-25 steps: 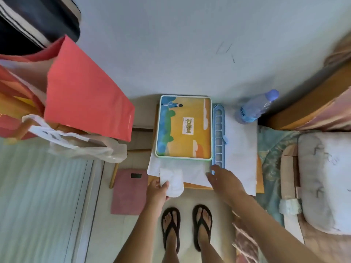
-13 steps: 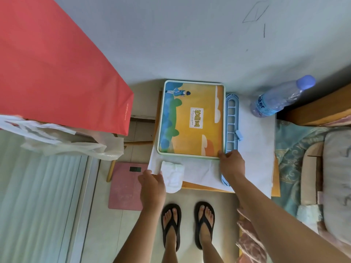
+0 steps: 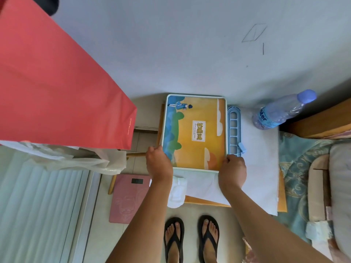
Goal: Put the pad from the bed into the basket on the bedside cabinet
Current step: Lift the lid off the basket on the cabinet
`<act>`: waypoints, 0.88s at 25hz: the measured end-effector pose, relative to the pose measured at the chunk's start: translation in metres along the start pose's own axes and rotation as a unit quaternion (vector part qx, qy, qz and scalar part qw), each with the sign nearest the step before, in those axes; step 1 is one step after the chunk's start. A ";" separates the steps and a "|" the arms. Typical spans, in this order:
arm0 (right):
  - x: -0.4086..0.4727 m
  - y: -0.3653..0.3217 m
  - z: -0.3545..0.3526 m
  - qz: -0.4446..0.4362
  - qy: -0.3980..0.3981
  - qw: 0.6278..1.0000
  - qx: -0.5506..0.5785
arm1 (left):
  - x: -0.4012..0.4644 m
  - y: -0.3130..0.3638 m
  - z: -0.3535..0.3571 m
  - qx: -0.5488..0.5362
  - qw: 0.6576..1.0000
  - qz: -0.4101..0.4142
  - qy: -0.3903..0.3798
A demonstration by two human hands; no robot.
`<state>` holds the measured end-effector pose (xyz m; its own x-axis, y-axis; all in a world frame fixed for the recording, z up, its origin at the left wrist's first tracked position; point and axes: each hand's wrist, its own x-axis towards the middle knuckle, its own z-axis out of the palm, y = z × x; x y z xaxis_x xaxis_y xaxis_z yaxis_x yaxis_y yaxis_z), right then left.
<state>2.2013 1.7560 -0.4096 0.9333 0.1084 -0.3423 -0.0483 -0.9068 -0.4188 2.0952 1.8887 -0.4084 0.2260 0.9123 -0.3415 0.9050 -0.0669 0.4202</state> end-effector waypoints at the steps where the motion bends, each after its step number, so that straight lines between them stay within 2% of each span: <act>1: -0.002 -0.002 0.001 -0.007 0.001 1.000 -0.022 | -0.001 0.001 0.002 0.005 1.000 -0.007 0.006; 4: -0.005 -0.008 0.005 -0.005 0.011 0.999 -0.053 | 0.005 0.006 0.006 -0.038 0.998 -0.057 0.015; 7: -0.003 -0.008 0.009 0.034 0.032 0.999 0.007 | 0.011 0.008 0.007 -0.080 0.991 -0.102 0.028; 10: 0.007 -0.013 0.009 0.091 0.048 0.986 0.134 | 0.014 0.007 0.007 -0.083 0.993 -0.069 0.042; 13: 0.016 -0.017 0.010 0.091 0.042 0.978 0.183 | 0.019 0.007 0.011 -0.095 0.993 -0.011 0.069; 17: 0.015 -0.020 0.019 0.043 0.091 0.989 0.106 | 0.021 0.020 0.018 -0.009 0.994 -0.022 0.104; 22: 0.016 -0.027 0.020 0.070 0.082 0.993 0.039 | 0.021 0.035 0.018 0.020 0.994 -0.076 0.081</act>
<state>2.2103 1.7898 -0.4204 0.9606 -0.0910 -0.2625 -0.2036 -0.8733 -0.4426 2.1378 1.8981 -0.4164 0.0271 0.9659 -0.2576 0.9388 0.0639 0.3385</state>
